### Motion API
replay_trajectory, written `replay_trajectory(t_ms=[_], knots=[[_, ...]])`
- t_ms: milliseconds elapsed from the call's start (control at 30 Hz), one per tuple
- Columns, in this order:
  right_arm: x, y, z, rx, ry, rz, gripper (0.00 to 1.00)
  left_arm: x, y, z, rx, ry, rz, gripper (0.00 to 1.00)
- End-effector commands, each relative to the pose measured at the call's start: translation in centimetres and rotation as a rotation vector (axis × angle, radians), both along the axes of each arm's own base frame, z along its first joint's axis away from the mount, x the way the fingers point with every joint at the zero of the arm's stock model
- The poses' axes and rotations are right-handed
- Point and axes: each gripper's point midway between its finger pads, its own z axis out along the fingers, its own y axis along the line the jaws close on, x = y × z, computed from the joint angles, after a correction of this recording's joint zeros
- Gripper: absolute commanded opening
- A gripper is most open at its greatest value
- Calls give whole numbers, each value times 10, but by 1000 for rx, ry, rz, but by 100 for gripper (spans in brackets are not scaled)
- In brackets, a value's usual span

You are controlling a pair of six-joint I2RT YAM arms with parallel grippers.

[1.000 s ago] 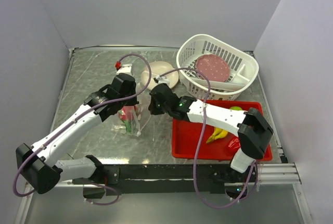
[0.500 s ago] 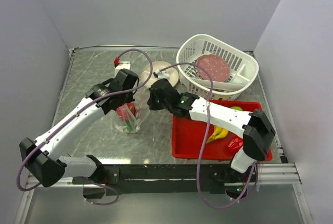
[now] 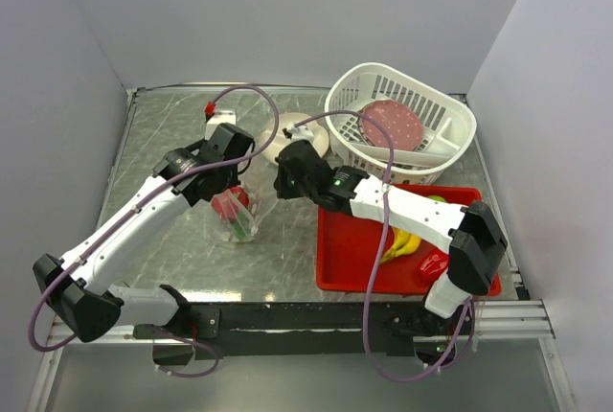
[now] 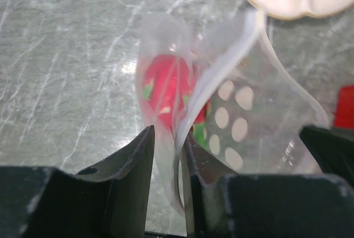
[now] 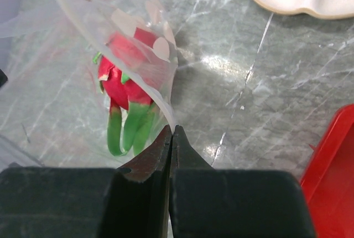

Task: Place the food in the zip-top bag and seal the zipper

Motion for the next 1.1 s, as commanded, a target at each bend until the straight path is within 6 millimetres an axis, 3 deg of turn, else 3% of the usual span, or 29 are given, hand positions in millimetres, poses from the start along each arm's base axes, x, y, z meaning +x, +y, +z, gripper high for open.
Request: replay_trajectory(t_ms=[0,100,233,433,533,667,733,867,967,1000,1067], knots=[[9,2,39,55,-70,-5,0,-11,-22,14,-51,7,-73,35],[8,3,39,56,-68,1,0,-18,-22,14,-39,14,-62,39],[9,2,39,55,-69,0,0,-22,-15,15,-6,14,-19,37],[9,-1,41,48,-79,-6,0,-29,-18,9,22,38,-16,23],[12,-5,43,35,-92,-22,0,-28,-10,9,53,25,22,6],[22,-20,42,17,-88,-58,0,-25,15,17,164,-21,102,1],[26,-29,42,18,-90,-76,0,-22,16,16,187,-25,119,1],[25,-44,43,8,-94,-87,0,-12,-4,9,136,-28,66,1],[14,-43,38,18,-69,-48,0,-5,-25,6,45,-43,-1,1],[11,-41,37,25,-62,-32,0,1,-35,14,-4,-90,-21,1],[3,-40,34,28,-54,-15,9,4,-43,12,-37,-104,-50,1]])
